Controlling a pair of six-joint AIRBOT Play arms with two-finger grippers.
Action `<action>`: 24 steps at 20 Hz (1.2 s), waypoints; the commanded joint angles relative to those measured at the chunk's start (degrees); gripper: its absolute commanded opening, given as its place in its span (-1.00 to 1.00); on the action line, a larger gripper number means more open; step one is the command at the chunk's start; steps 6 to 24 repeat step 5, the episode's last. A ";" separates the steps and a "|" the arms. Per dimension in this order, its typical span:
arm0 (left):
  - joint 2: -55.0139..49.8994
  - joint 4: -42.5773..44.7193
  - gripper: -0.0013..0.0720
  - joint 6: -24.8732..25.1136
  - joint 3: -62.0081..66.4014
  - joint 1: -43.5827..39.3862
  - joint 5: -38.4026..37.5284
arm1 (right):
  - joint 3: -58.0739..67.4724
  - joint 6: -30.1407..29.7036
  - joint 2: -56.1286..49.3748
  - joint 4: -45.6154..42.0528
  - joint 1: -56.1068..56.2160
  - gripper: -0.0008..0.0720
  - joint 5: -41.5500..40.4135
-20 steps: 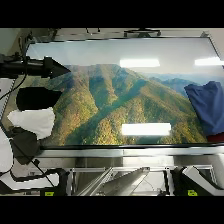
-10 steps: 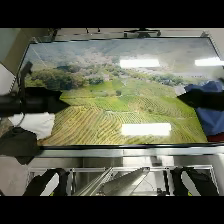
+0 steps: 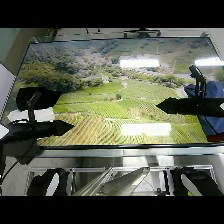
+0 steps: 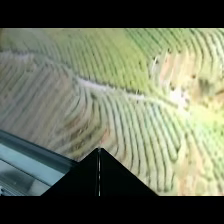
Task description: Fold the shirts.
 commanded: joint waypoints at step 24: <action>0.76 0.28 -0.92 -0.02 -0.81 0.04 0.66 | -0.17 0.04 -0.24 -0.11 0.57 -0.93 -0.31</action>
